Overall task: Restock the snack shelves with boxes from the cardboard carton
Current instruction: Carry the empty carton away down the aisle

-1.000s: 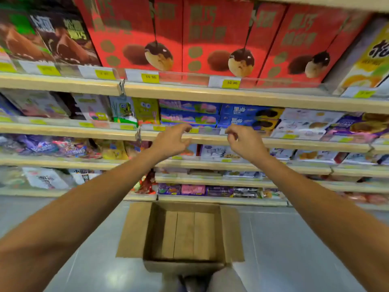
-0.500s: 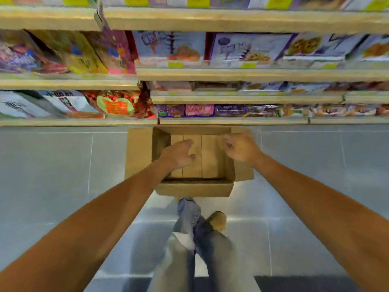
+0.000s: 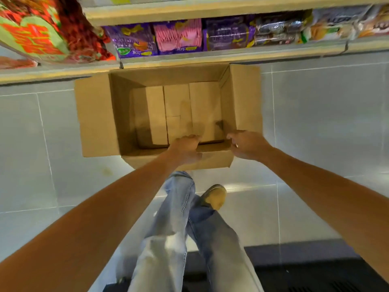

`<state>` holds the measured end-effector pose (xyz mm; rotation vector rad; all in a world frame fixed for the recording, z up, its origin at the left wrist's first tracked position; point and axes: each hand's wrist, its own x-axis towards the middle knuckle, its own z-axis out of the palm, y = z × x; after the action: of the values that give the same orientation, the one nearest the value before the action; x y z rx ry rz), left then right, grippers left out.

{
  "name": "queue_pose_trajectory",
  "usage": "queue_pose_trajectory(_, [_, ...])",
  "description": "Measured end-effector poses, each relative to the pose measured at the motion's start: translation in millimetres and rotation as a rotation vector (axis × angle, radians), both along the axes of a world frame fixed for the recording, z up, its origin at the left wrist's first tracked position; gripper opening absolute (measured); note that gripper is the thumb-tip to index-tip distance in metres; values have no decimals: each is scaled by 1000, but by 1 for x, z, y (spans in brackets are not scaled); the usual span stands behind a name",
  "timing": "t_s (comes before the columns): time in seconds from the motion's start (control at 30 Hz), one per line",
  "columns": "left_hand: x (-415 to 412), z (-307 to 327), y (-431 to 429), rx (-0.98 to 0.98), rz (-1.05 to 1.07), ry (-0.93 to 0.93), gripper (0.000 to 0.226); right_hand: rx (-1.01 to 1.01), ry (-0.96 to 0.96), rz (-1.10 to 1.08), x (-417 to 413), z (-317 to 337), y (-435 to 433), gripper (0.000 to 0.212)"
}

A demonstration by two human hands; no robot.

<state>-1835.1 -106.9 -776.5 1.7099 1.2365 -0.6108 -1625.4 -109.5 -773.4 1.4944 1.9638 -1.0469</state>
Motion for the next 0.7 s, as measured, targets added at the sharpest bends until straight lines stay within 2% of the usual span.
queue_pose_trajectory(0.1, [19, -45, -3, 7, -39, -9, 64, 25, 23, -39, 19, -40, -4, 25])
queue_pose_trajectory(0.27, [43, -110, -7, 26, -115, 15, 60, 39, 38, -44, 31, -94, -2, 5])
queue_pose_trajectory(0.5, [50, -170, -12, 13, -173, 50, 63, 85, 112, -93, 28, -139, 1, 33])
queue_pose_trajectory(0.6, [51, -184, -17, -35, -281, 52, 43, 47, 108, -73, 25, -153, 2, 37])
queue_pose_trajectory(0.7, [55, -182, -19, 52, -439, 48, 26, 41, 100, -30, 19, -157, 1, 34])
